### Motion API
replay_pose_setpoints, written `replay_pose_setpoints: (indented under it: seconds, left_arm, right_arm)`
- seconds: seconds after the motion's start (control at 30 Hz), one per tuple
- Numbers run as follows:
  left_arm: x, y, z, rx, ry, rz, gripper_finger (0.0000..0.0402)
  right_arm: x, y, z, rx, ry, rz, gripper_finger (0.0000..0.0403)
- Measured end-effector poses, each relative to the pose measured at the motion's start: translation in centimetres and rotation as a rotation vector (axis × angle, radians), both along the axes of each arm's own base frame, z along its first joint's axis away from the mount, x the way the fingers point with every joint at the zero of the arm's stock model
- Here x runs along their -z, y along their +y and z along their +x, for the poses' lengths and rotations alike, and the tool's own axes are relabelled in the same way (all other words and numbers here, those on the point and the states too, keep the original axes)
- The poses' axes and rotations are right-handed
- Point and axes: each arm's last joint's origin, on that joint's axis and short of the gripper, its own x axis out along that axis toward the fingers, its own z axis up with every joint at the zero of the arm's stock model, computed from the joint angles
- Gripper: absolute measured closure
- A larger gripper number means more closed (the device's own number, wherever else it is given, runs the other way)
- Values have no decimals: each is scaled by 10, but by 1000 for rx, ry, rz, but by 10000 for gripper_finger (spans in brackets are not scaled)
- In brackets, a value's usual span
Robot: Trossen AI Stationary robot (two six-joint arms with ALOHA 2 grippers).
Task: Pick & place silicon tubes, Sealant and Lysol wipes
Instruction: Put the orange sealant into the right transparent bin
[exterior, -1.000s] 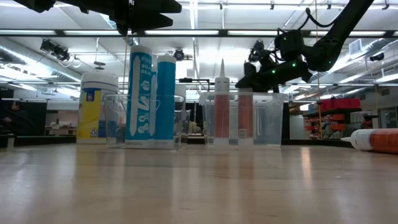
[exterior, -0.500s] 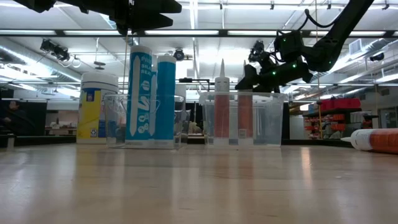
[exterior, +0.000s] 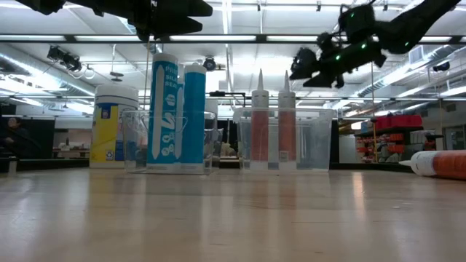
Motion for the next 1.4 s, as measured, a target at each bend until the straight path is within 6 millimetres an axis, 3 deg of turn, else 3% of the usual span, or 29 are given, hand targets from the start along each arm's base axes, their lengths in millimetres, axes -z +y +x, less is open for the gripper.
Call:
replay_pose_setpoints:
  seconds: [0.23, 0.5, 0.67, 0.87, 1.1, 1.4]
  left_arm:
    - [0, 0, 0, -1, 1, 0, 109]
    - [1, 0, 0, -2, 7, 3, 109]
    - [2, 1, 0, -2, 19, 8, 109]
    - [2, 1, 0, -3, 21, 9, 109]
    - [2, 0, 0, -2, 19, 2, 109]
    - [4, 0, 0, -2, 32, -12, 109]
  right_arm:
    - [-21, 46, -16, 54, 35, 74, 82]
    - [-34, 97, -25, 178, 299, 354, 118]
    - [-31, 118, -44, 338, 428, 520, 126]
    - [-11, 128, -60, 491, 479, 749, 113]
    - [27, 127, -59, 551, 573, 979, 75]
    - [70, 121, -48, 651, 683, 1076, 63]
